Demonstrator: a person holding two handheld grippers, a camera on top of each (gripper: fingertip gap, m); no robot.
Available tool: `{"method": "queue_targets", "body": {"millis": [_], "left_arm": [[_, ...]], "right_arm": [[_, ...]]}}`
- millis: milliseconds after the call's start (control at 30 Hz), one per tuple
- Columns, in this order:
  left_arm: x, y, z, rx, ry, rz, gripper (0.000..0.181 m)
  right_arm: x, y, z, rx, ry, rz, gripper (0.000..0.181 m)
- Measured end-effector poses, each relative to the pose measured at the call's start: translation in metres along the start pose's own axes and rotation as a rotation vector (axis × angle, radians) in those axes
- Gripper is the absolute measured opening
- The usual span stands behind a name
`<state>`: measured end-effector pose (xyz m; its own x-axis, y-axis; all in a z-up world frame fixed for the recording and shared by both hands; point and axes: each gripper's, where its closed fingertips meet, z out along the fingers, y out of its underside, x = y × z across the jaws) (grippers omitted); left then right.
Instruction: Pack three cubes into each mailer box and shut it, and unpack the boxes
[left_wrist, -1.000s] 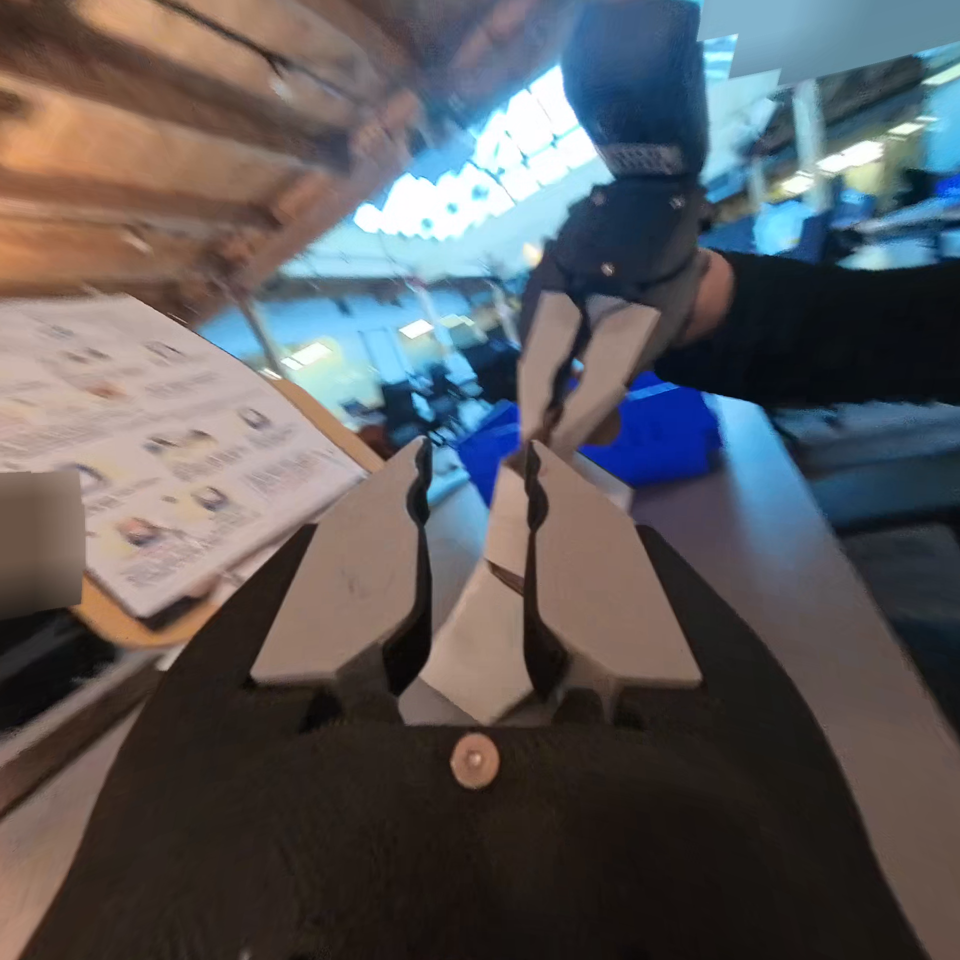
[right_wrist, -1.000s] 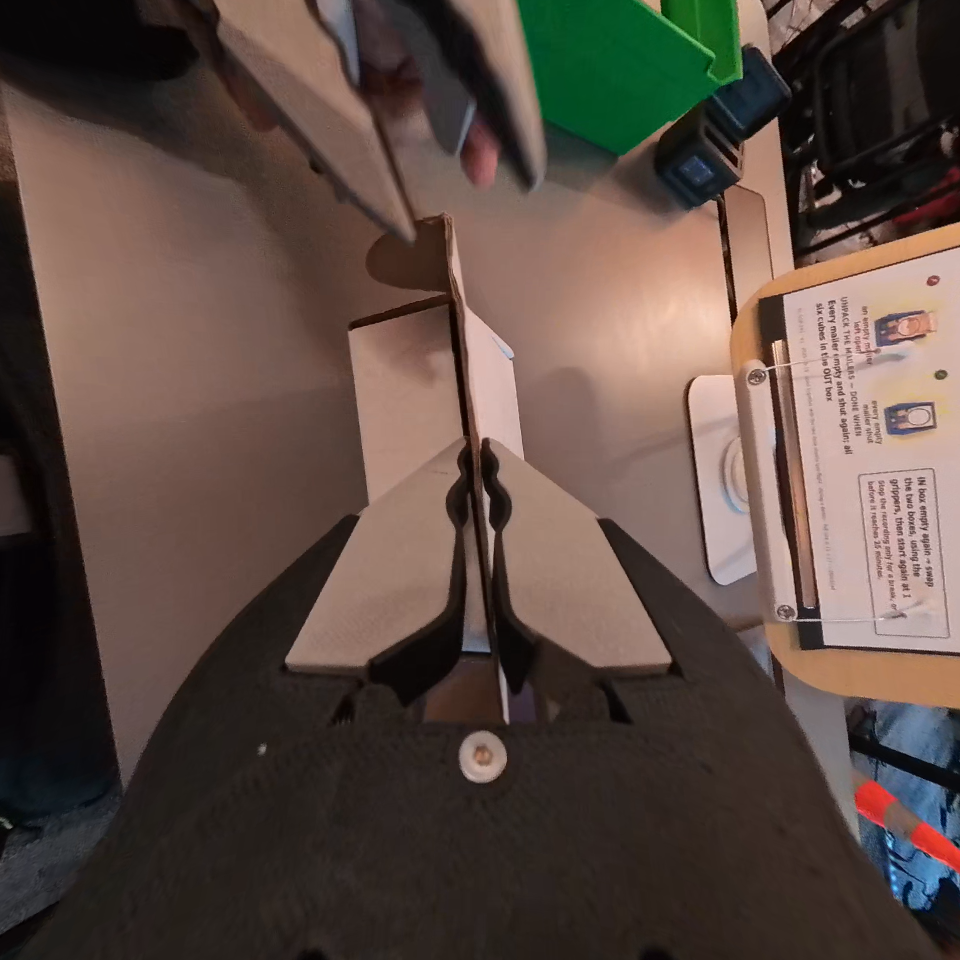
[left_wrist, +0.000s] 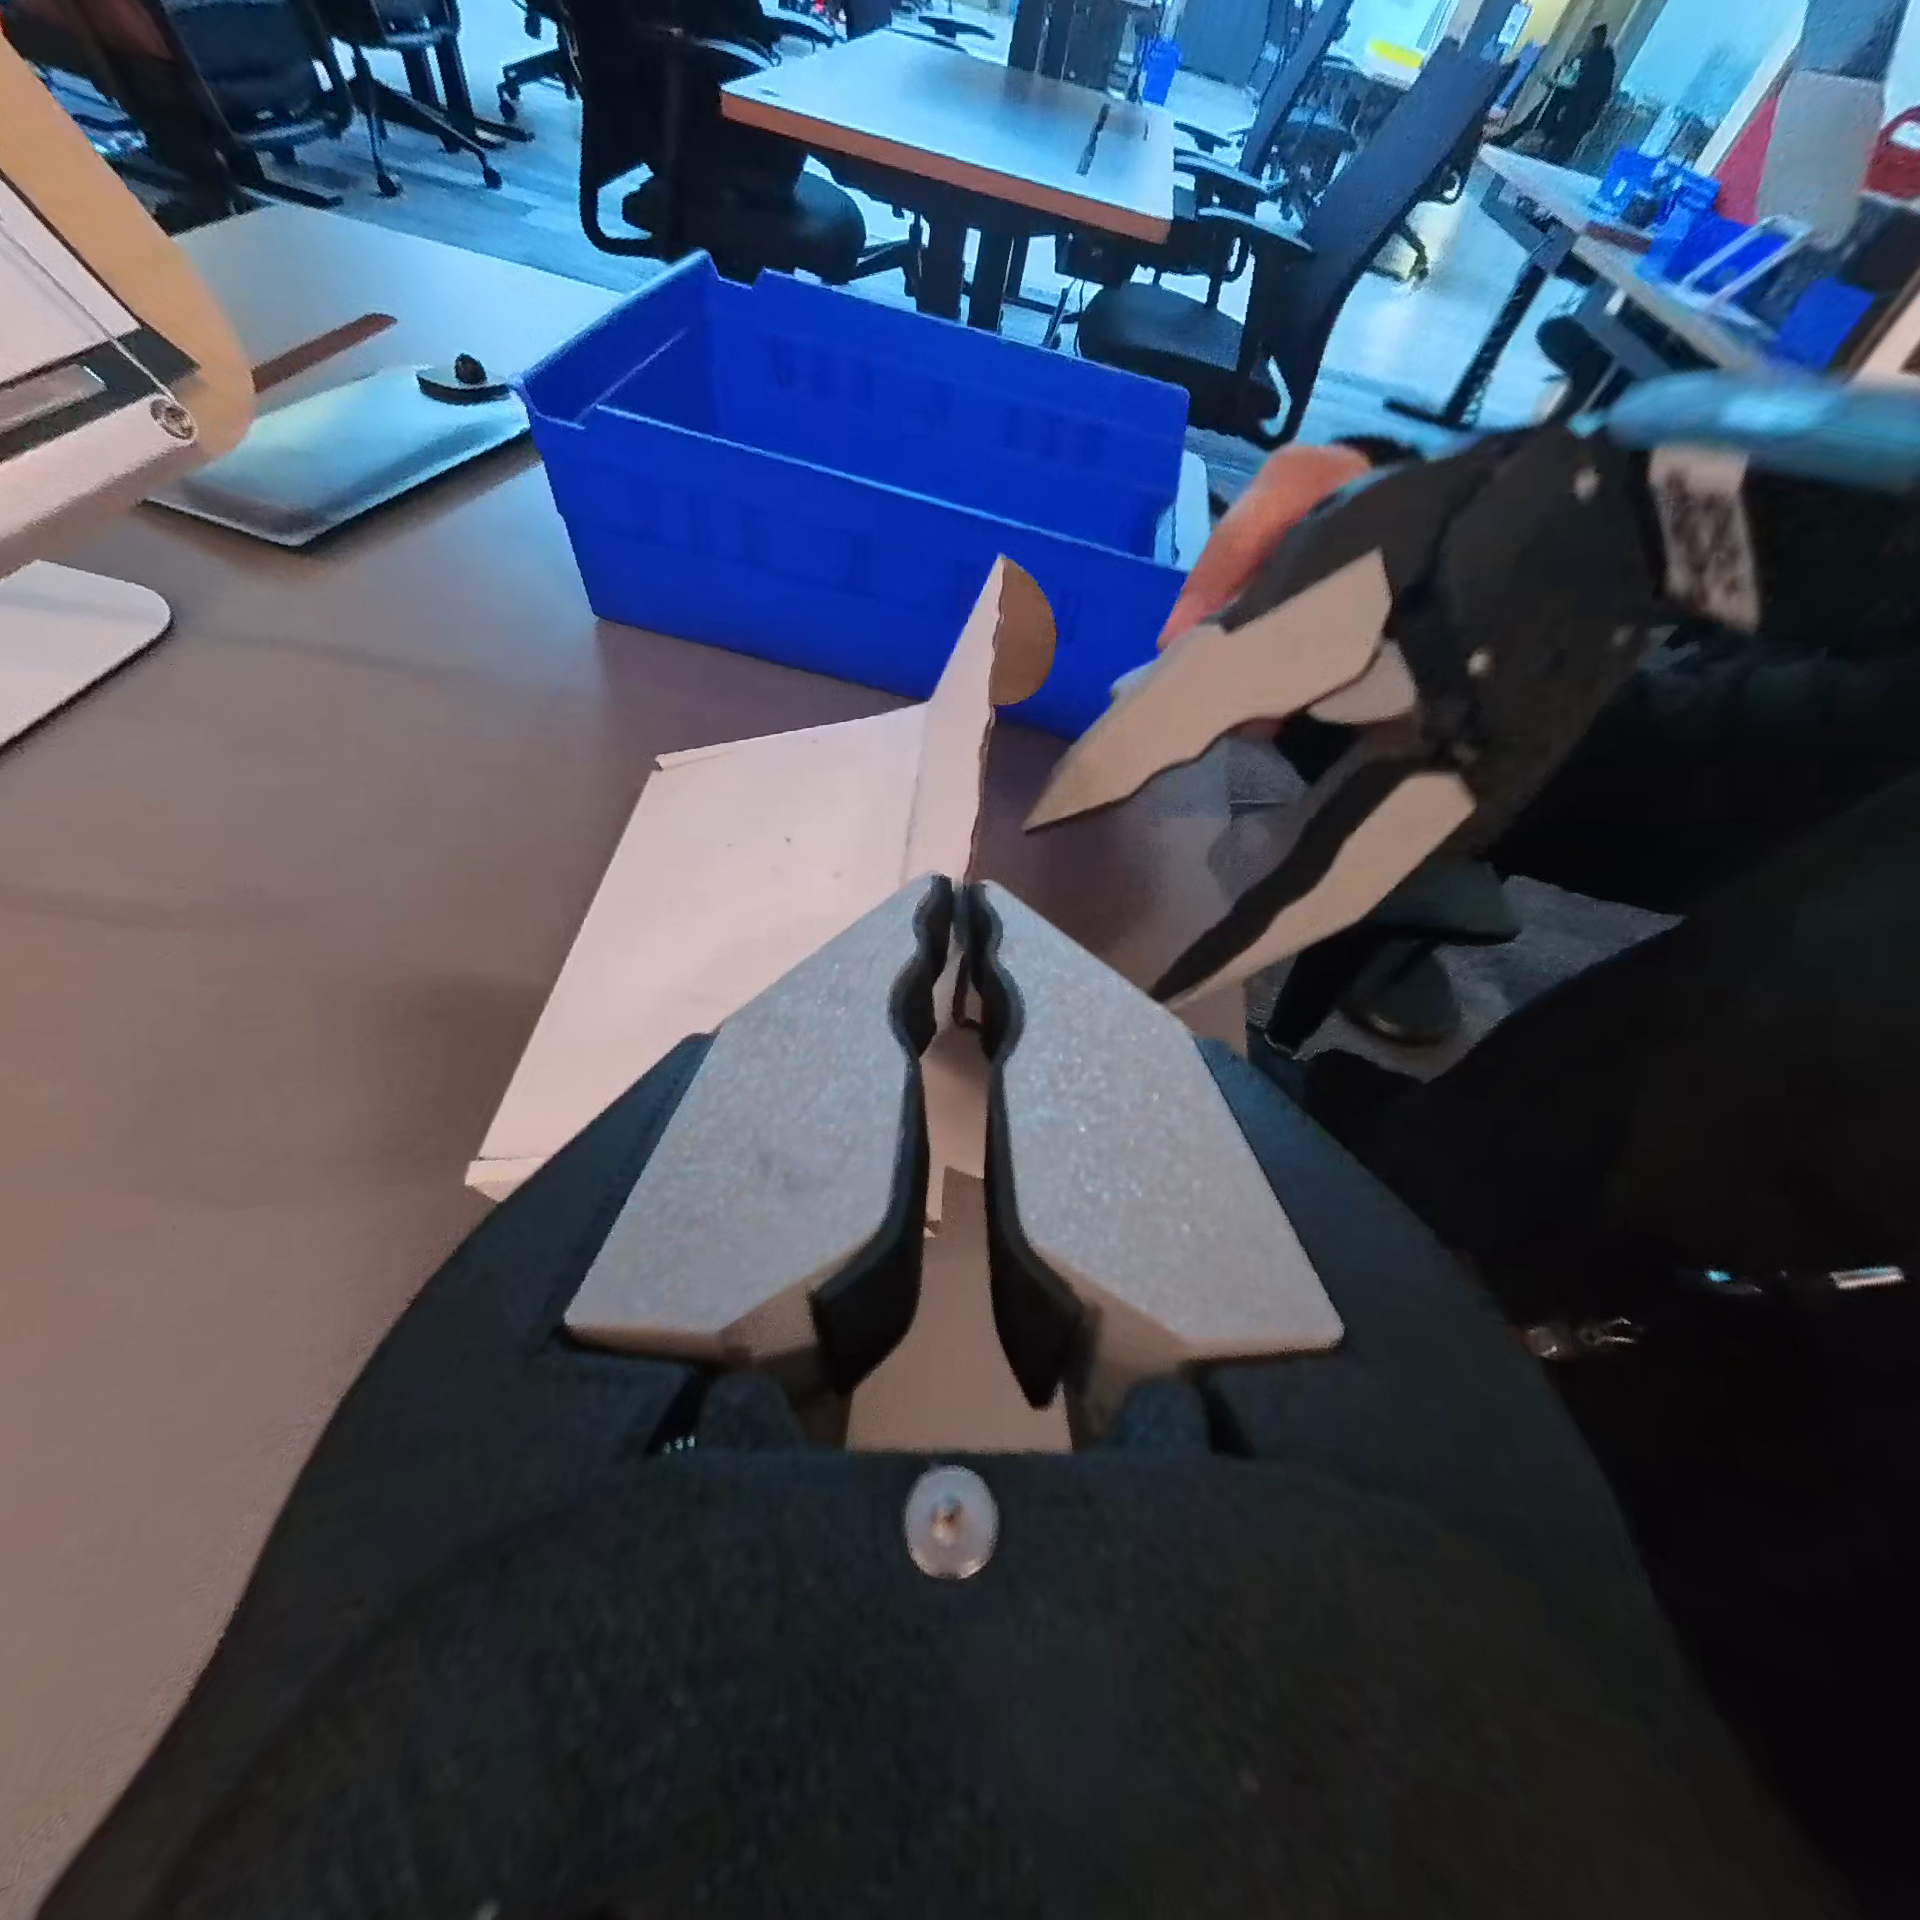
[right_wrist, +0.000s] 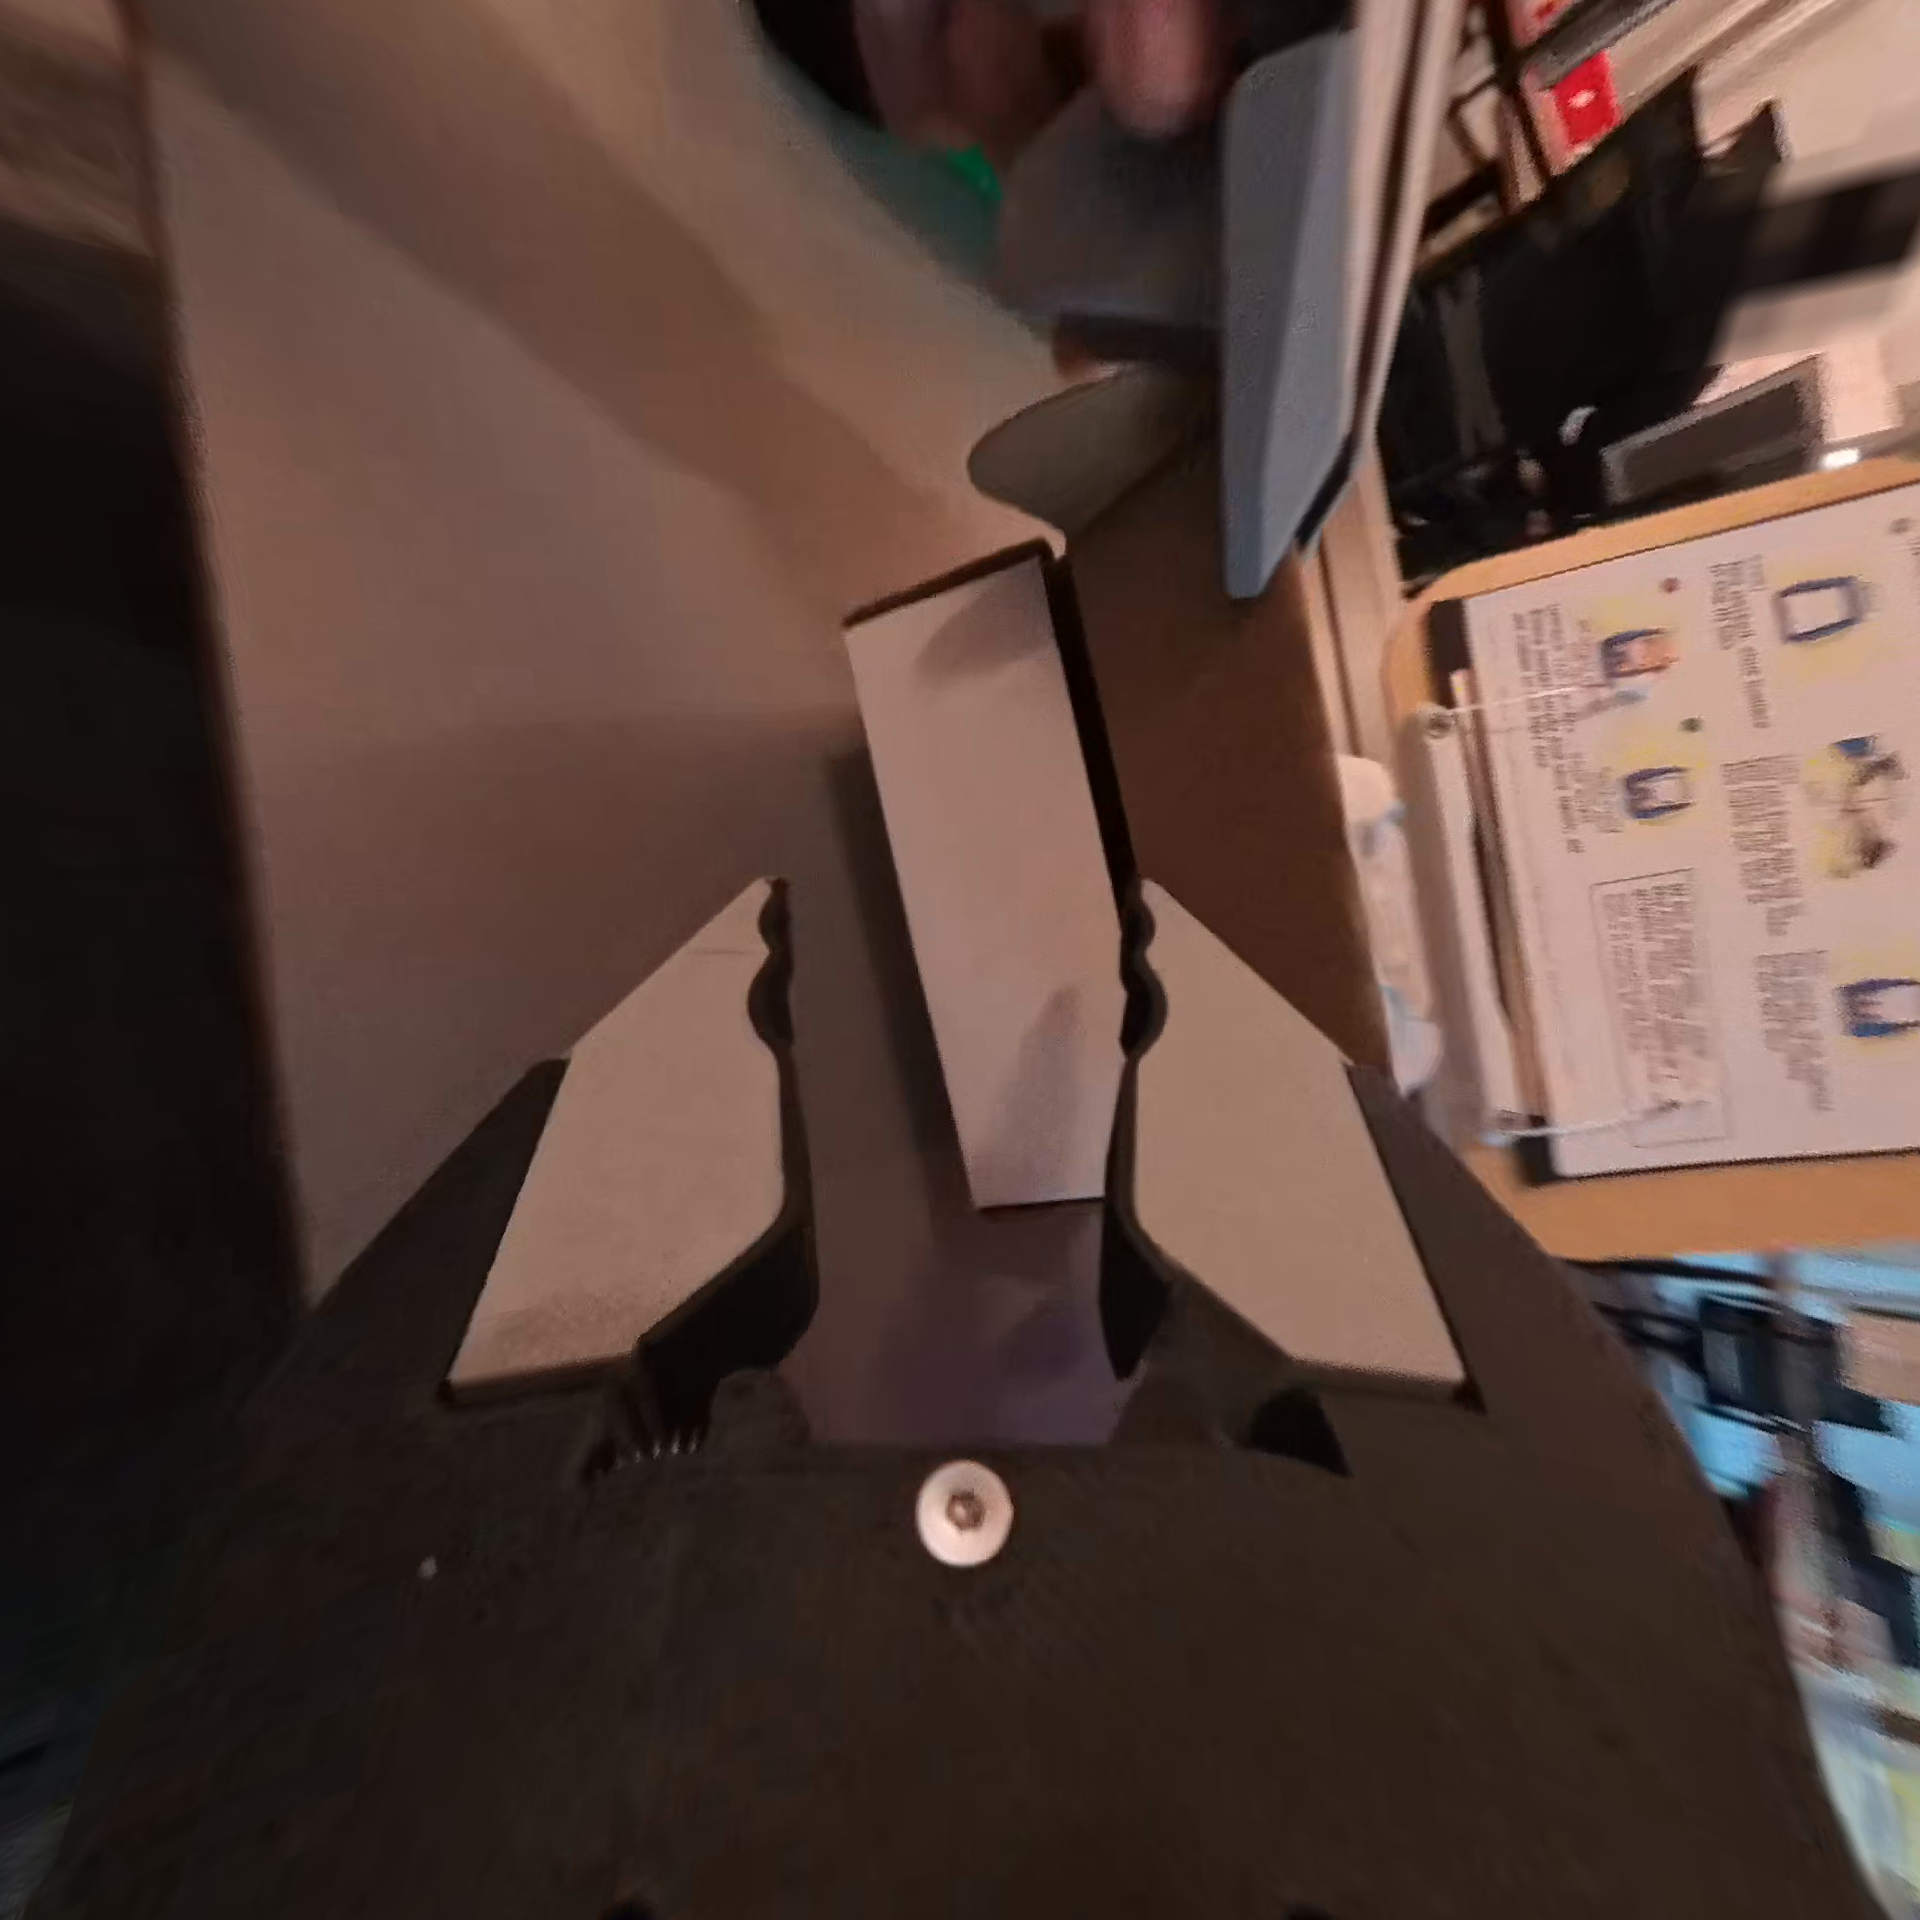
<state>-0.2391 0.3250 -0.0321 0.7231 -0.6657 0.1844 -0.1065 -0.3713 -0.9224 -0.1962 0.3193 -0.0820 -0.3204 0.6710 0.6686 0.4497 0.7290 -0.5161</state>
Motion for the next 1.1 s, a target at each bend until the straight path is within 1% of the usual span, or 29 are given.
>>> {"method": "queue_targets", "body": {"millis": [67,100,133,167,200,267,300,333,367,400,467,533,600,667,733,800,867,933,967,1033,1067,1100], "left_arm": [[0.002,-0.002,0.002,-0.012,-0.008,0.005,0.001],[0.003,-0.004,0.002,-0.015,-0.01,0.007,0.001],[0.005,-0.006,0.003,-0.017,-0.007,0.005,0.001],[0.006,-0.009,0.003,-0.015,-0.006,0.001,0.001],[0.007,-0.011,0.003,-0.017,-0.003,-0.001,0.001],[0.011,-0.019,0.002,0.0,0.029,-0.015,0.001],[0.013,-0.025,0.001,0.022,0.05,-0.029,0.001],[0.014,-0.03,0.0,0.041,0.064,-0.038,0.002],[0.012,-0.033,-0.001,0.054,0.065,-0.04,0.001],[0.008,-0.036,-0.002,0.06,0.048,-0.037,0.001],[-0.006,-0.046,-0.007,0.104,0.004,-0.037,0.0],[-0.028,-0.06,-0.014,0.159,-0.058,-0.056,0.0],[-0.059,-0.073,-0.022,0.211,-0.16,-0.075,0.0],[-0.093,-0.08,-0.026,0.241,-0.254,-0.104,0.0],[-0.121,-0.073,-0.023,0.214,-0.306,-0.137,0.003],[-0.148,-0.06,-0.018,0.184,-0.349,-0.186,0.006],[-0.176,-0.038,-0.014,0.145,-0.409,-0.25,0.011],[-0.204,-0.008,-0.013,0.075,-0.501,-0.289,0.013],[-0.211,0.004,-0.012,0.055,-0.519,-0.309,0.025],[-0.207,0.014,-0.01,0.069,-0.496,-0.324,0.049],[-0.206,0.015,-0.013,0.084,-0.511,-0.301,0.058],[-0.205,0.016,-0.019,0.104,-0.548,-0.261,0.062]], "right_arm": [[0.005,0.009,0.01,-0.06,0.099,-0.105,0.063],[0.01,0.012,0.014,-0.084,0.154,-0.165,0.068],[0.015,0.016,0.018,-0.101,0.199,-0.226,0.065],[0.016,0.02,0.022,-0.119,0.216,-0.275,0.058],[0.015,0.024,0.028,-0.137,0.211,-0.297,0.061],[0.005,0.033,0.038,-0.165,0.132,-0.271,0.062],[-0.003,0.038,0.043,-0.177,0.074,-0.249,0.069],[-0.01,0.044,0.047,-0.194,0.024,-0.236,0.071],[-0.017,0.048,0.049,-0.209,-0.02,-0.233,0.057],[-0.023,0.05,0.05,-0.207,-0.045,-0.236,0.048],[-0.025,0.048,0.052,-0.186,-0.043,-0.222,0.047],[-0.032,0.046,0.051,-0.165,-0.093,-0.167,0.042],[-0.039,0.043,0.049,-0.129,-0.159,-0.127,0.039],[-0.05,0.039,0.047,-0.083,-0.233,-0.106,0.027],[-0.051,0.037,0.049,-0.049,-0.248,-0.076,0.025],[-0.05,0.036,0.051,-0.024,-0.246,-0.039,0.026],[-0.05,0.033,0.054,0.006,-0.247,-0.014,0.027],[-0.053,0.031,0.055,0.026,-0.266,0.005,0.023],[-0.053,0.03,0.056,0.033,-0.27,0.012,0.023],[-0.052,0.03,0.056,0.048,-0.261,0.023,0.025],[-0.051,0.029,0.056,0.06,-0.248,0.028,0.026],[-0.05,0.028,0.057,0.075,-0.232,0.036,0.027]]}}
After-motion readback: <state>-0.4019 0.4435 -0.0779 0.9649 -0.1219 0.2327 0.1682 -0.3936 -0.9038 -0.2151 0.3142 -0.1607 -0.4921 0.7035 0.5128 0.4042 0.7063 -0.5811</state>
